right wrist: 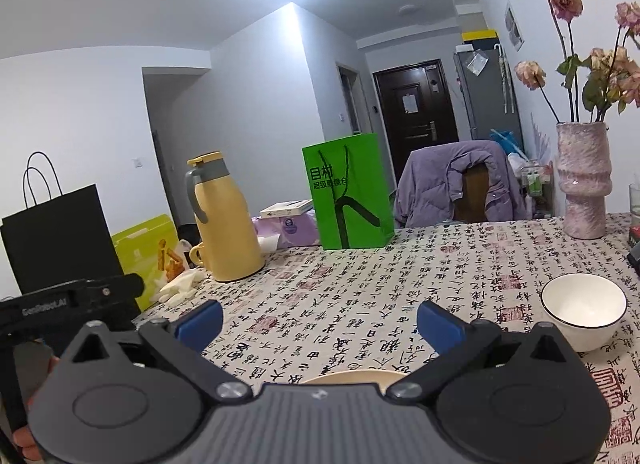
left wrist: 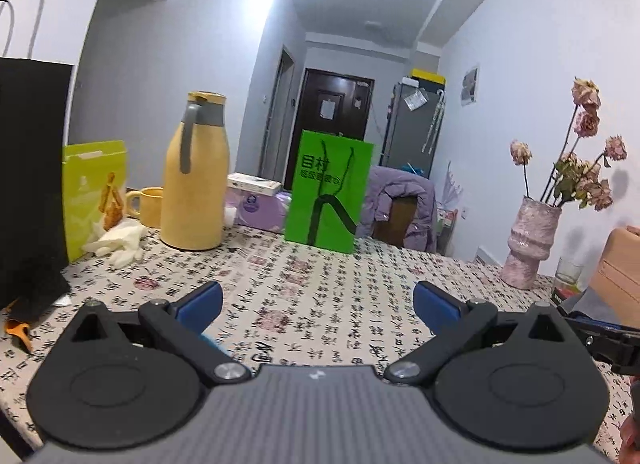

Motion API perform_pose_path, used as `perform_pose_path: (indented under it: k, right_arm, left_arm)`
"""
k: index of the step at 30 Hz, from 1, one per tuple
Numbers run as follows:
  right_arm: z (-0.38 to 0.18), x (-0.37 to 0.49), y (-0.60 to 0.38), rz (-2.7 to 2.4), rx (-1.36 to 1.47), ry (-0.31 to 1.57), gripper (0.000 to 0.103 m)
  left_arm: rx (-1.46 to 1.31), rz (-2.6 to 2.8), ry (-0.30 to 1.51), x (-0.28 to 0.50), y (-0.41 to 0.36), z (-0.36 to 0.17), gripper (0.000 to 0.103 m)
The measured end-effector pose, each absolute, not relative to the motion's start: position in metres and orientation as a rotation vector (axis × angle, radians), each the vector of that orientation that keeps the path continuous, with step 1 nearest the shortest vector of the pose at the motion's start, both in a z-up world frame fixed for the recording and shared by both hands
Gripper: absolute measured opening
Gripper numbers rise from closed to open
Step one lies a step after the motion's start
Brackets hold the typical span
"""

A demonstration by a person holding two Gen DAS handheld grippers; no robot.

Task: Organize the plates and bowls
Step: 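Move both open grippers toward another white bowl near the pink vase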

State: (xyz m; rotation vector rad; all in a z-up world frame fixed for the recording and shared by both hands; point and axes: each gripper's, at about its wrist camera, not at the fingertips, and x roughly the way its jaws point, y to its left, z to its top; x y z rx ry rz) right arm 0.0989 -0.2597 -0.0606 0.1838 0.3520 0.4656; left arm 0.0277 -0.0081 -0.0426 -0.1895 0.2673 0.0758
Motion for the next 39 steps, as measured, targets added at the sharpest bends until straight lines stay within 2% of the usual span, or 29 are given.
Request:
perform_pose_path:
  k: [39]
  right_arm:
    - [-0.048,0.193,-0.382,0.352,0.143,0.365,0.103]
  left_arm:
    - [-0.157,-0.084,0.373,0.142,-0.134,-0.035,0.103]
